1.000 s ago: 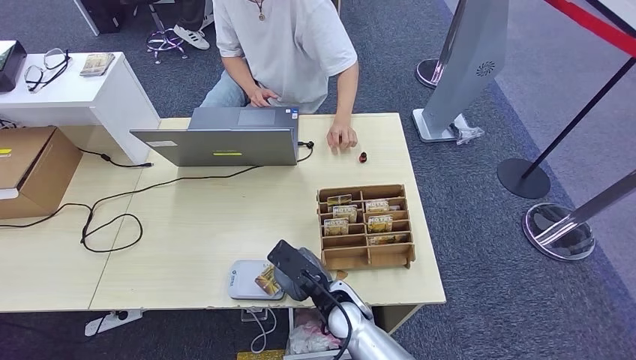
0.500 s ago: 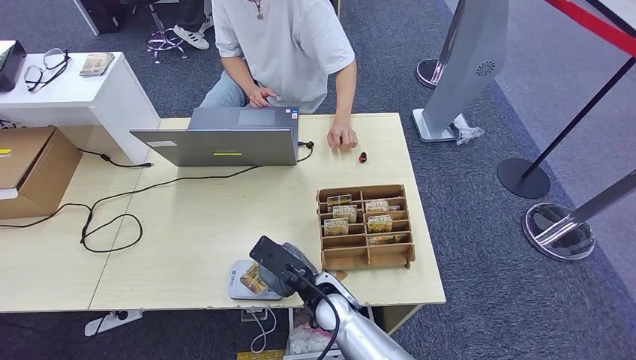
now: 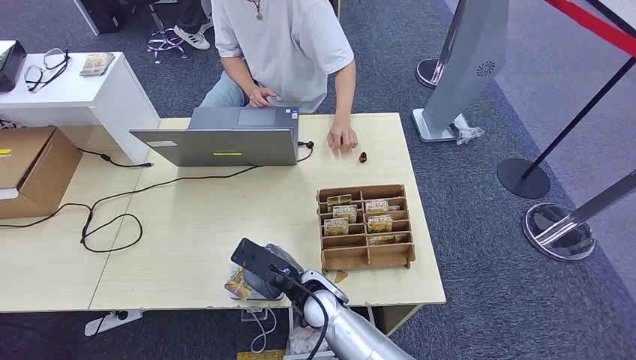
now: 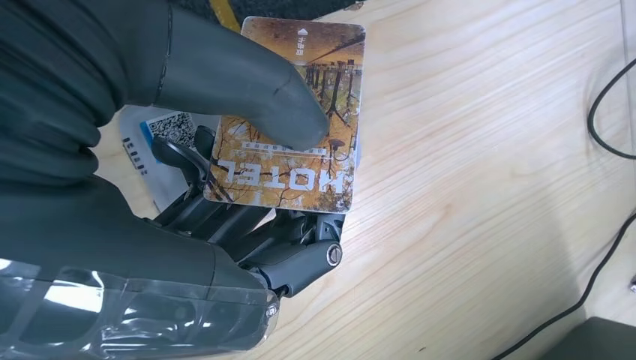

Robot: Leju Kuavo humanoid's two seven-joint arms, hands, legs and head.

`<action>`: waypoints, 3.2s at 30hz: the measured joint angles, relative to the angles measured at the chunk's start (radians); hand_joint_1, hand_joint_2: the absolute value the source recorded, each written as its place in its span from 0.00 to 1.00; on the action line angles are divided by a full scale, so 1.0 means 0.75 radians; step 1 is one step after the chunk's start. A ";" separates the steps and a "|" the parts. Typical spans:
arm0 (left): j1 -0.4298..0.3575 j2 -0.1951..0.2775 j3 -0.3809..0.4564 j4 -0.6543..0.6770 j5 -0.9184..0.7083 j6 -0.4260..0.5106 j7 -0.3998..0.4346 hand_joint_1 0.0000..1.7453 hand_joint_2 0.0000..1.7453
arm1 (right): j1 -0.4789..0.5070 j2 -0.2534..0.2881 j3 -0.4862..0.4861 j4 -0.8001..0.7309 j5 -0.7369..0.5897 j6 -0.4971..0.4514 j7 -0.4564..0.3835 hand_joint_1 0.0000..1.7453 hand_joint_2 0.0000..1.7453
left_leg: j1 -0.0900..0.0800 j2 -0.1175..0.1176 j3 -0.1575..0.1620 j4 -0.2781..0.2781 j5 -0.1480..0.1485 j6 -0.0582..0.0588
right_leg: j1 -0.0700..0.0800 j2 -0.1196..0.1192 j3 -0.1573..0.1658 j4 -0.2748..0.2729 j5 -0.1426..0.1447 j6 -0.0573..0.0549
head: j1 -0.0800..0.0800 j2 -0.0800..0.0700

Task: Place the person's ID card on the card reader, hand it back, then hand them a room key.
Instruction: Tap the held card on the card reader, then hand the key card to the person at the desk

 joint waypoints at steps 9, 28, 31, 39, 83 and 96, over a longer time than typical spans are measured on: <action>-0.014 -0.012 0.004 0.000 0.017 0.031 0.004 0.00 0.00 | -0.053 0.029 0.038 0.065 -0.003 0.032 -0.004 1.00 1.00 | 0.000 0.000 0.000 0.000 0.000 0.000 | 0.000 0.000 0.000 0.000 0.000 0.000 | 0.000 0.000; -0.019 -0.022 0.008 0.000 0.019 0.031 0.014 0.00 0.00 | -0.097 0.048 0.084 0.161 0.089 -0.112 0.097 1.00 1.00 | 0.000 0.000 0.000 0.000 0.000 0.000 | 0.000 0.000 0.000 0.000 0.000 0.000 | 0.000 0.000; -0.018 -0.022 0.008 0.000 0.020 0.030 0.015 0.00 0.00 | -0.098 0.048 0.084 0.172 0.095 -0.115 0.102 1.00 1.00 | 0.000 0.000 0.000 0.000 0.000 0.000 | 0.000 0.000 0.000 0.000 0.000 0.000 | 0.000 0.000; -0.018 -0.022 0.008 0.000 0.021 0.029 0.017 0.00 0.00 | -0.102 0.048 0.084 0.192 0.131 -0.142 0.116 1.00 1.00 | 0.000 0.000 0.000 0.000 0.000 0.000 | 0.000 0.000 0.000 0.000 0.000 0.000 | 0.000 0.000; -0.019 -0.010 0.006 0.000 -0.043 -0.016 0.019 0.00 0.00 | -0.159 0.048 0.083 0.291 0.289 -0.211 0.202 1.00 1.00 | 0.000 0.000 0.004 0.000 0.000 0.000 | 0.000 0.000 0.004 0.000 0.000 0.000 | 0.000 0.000; -0.019 -0.009 0.006 0.000 -0.035 -0.018 0.019 0.00 0.00 | -0.177 0.049 0.081 0.311 0.279 -0.155 0.169 1.00 1.00 | 0.000 0.001 0.005 0.000 0.000 0.000 | 0.000 0.001 0.005 0.000 0.000 0.000 | 0.000 0.000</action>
